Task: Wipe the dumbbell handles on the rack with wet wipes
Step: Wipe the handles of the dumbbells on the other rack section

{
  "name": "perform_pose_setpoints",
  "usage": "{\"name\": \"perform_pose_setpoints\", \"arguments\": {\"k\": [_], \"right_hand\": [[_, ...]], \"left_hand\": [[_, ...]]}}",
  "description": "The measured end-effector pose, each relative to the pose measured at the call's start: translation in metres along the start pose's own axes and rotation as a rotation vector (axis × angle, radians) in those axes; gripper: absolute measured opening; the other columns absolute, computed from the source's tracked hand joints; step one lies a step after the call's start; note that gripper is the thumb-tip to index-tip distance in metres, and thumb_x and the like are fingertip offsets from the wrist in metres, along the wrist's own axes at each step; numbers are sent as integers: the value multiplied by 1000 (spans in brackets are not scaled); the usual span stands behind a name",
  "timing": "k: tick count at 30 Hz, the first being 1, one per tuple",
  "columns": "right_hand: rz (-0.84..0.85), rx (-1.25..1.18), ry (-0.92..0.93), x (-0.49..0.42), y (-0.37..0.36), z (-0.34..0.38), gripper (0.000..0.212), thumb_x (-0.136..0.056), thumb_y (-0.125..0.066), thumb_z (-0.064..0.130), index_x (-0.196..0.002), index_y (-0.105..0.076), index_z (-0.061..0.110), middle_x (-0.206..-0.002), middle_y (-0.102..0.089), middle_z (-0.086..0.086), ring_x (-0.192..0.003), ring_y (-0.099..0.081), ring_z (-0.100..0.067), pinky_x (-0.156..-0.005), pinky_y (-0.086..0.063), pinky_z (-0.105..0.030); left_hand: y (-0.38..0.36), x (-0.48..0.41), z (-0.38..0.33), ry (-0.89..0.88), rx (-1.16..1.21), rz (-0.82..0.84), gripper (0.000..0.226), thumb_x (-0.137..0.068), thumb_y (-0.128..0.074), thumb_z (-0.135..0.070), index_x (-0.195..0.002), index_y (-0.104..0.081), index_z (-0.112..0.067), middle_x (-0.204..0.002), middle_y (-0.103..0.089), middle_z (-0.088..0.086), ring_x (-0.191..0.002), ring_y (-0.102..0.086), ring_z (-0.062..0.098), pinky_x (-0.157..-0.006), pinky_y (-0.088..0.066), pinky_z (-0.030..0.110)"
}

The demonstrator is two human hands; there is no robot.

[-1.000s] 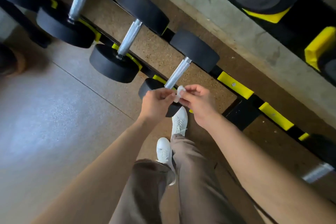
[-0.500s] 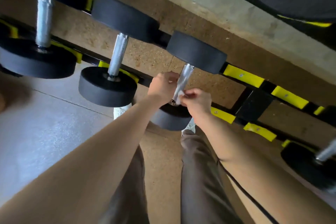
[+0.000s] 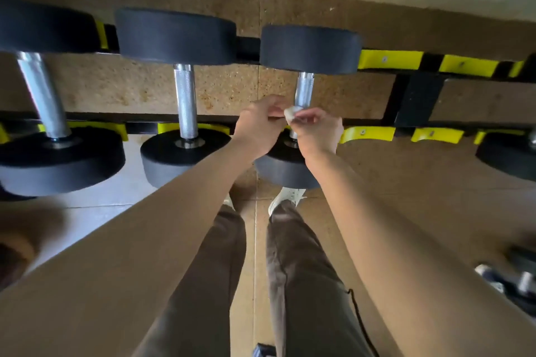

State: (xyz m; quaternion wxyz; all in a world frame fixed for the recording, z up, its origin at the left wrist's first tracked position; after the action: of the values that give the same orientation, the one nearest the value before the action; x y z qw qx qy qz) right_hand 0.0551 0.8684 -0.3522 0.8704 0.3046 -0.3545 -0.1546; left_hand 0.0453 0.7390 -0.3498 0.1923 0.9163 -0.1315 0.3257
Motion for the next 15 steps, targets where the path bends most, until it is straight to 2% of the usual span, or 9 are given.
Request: {"name": "perform_pose_setpoints", "arguments": {"k": [3, 5, 7, 9, 11, 13, 15], "right_hand": [[4, 71, -9, 3, 1, -3, 23, -73, -80, 13, -67, -67, 31, -75, -70, 4, -73, -66, -15, -65, -50, -25], [40, 29, 1, 3, 4, -6, 28, -74, -79, 7, -69, -68, 32, -77, -70, 5, -73, -66, -13, -64, -50, -22], [88, -20, 50, 6, 10, -10, 32, -76, -73, 0, -76, -72, 32, -76, -70, 8, -70, -66, -7, -64, -49, -18], [132, -16, 106, 8, 18, -13, 33, -78, -68, -1, -93, -74, 27, -80, -70, 9, -71, -65, -4, -66, -52, -18], [104, -22, 144, 10, 25, -19, 39, -79, -73, 6, -114, -69, 23, -95, -70, 8, -82, -67, -5, -76, -56, -20], [40, 16, 138, 11, 25, -26, 51, -80, -79, 21, -128, -61, 24, -116, -63, 6, -94, -65, -7, -82, -55, -22], [2, 149, 150, 13, 17, -29, 56, -80, -75, 33, -132, -55, 27, -124, -56, 4, -100, -65, -13, -84, -55, -35]], "left_hand": [[-5, 1, 2, -35, -95, -10, 38, -90, -61, -11, -123, -69, -28, -110, -73, -7, -104, -67, 9, -90, -54, 27], [-11, -1, 0, -30, -113, -30, 36, -90, -65, -16, -123, -70, -27, -112, -74, -5, -105, -68, 11, -90, -54, 29], [-15, -5, -1, -22, -118, -58, 36, -88, -70, -22, -124, -71, -25, -113, -74, -6, -105, -68, 11, -91, -54, 28], [-18, -10, 0, -26, -144, -82, 35, -84, -77, -31, -119, -73, -25, -108, -75, -7, -100, -68, 11, -88, -55, 30], [-22, -15, 3, -11, -162, -91, 30, -83, -79, -35, -110, -74, -24, -103, -74, -6, -94, -68, 13, -80, -54, 29], [-23, -23, 5, 30, -122, -113, 16, -88, -74, -30, -103, -73, -23, -100, -74, -5, -92, -68, 15, -76, -53, 28], [-20, -33, 5, 69, 17, -178, 7, -91, -70, -24, -98, -73, -25, -95, -75, -4, -88, -72, 16, -80, -60, 34]]}}
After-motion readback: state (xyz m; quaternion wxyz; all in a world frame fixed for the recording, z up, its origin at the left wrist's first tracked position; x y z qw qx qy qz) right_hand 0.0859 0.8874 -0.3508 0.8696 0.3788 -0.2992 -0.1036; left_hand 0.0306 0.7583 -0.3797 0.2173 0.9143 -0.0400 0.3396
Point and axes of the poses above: each hand's wrist, its own x-axis away from the middle knuckle, its own y-axis out of the back of the hand, z = x × y, the point moved 1 cm from there along -x, towards the middle knuckle
